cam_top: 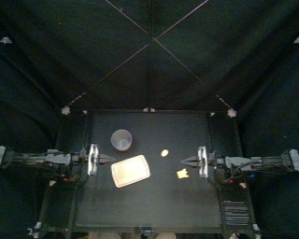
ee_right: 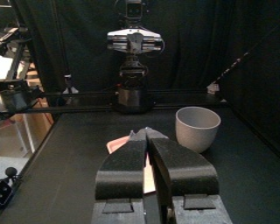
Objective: Pick the chip then place it in the grey bowl
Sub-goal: Pick the chip
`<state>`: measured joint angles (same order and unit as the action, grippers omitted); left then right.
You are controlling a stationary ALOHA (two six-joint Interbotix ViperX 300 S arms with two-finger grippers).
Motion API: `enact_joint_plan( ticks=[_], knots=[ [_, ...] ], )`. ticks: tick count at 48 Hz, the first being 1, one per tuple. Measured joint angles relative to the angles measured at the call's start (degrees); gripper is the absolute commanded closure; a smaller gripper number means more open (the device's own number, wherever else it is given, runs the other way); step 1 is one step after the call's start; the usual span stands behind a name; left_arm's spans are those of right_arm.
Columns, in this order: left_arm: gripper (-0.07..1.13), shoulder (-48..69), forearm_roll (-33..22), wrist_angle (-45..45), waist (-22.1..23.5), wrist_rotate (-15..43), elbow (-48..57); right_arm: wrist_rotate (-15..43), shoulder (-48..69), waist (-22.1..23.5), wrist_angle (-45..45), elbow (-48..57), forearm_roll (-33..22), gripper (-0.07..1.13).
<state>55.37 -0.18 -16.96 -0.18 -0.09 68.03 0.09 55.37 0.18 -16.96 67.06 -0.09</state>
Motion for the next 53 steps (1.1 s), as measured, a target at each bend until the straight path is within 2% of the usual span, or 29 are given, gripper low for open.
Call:
enact_joint_plan(
  ticks=[5, 10, 16, 22, 24, 28, 38, 40, 42, 53],
  knots=[
    [1.07, -0.09, 0.00, 0.00, -0.18, 0.26, 0.62, 1.41, -1.76, 1.32, -0.70, 0.00, 1.58, 1.05],
    [1.07, -0.09, 0.00, 0.00, -0.53, 0.26, 1.32, 3.60, -6.50, 3.52, -2.90, 0.00, 6.68, 1.03],
    [1.07, -0.09, 0.09, 0.09, -0.88, 0.26, 2.11, 7.29, -12.66, 7.73, -4.83, 0.09, 15.38, 1.03],
    [1.07, -0.18, 0.00, -0.09, -0.97, 0.18, 2.90, 13.54, -19.95, 11.69, -5.01, 0.62, 26.28, 0.99],
    [1.07, -0.18, -0.09, -0.35, -0.97, 0.09, 3.16, 15.56, -21.71, 12.22, -4.75, 0.62, 29.27, 0.94],
    [1.07, -0.18, -0.35, -1.14, -1.05, 0.00, 3.69, 19.34, -25.14, 12.66, -3.78, 0.53, 32.96, 0.78],
    [1.07, -0.18, -0.53, -1.93, -1.41, 0.00, 4.04, 29.71, -33.57, 11.95, -2.55, -1.32, 34.19, 0.17],
    [1.07, -0.18, -0.53, -1.93, -1.41, 0.00, 4.04, 32.52, -35.42, 11.87, -2.29, -2.20, 34.19, 0.09],
    [1.07, -0.18, -0.62, -1.93, -1.41, 0.00, 4.04, 34.98, -37.44, 11.95, -2.02, -2.81, 34.37, 0.06],
    [1.07, -0.18, -0.88, -1.93, -1.41, -0.09, 4.31, 46.23, -46.05, 12.48, -1.41, -4.66, 35.42, 0.08]
  ],
)
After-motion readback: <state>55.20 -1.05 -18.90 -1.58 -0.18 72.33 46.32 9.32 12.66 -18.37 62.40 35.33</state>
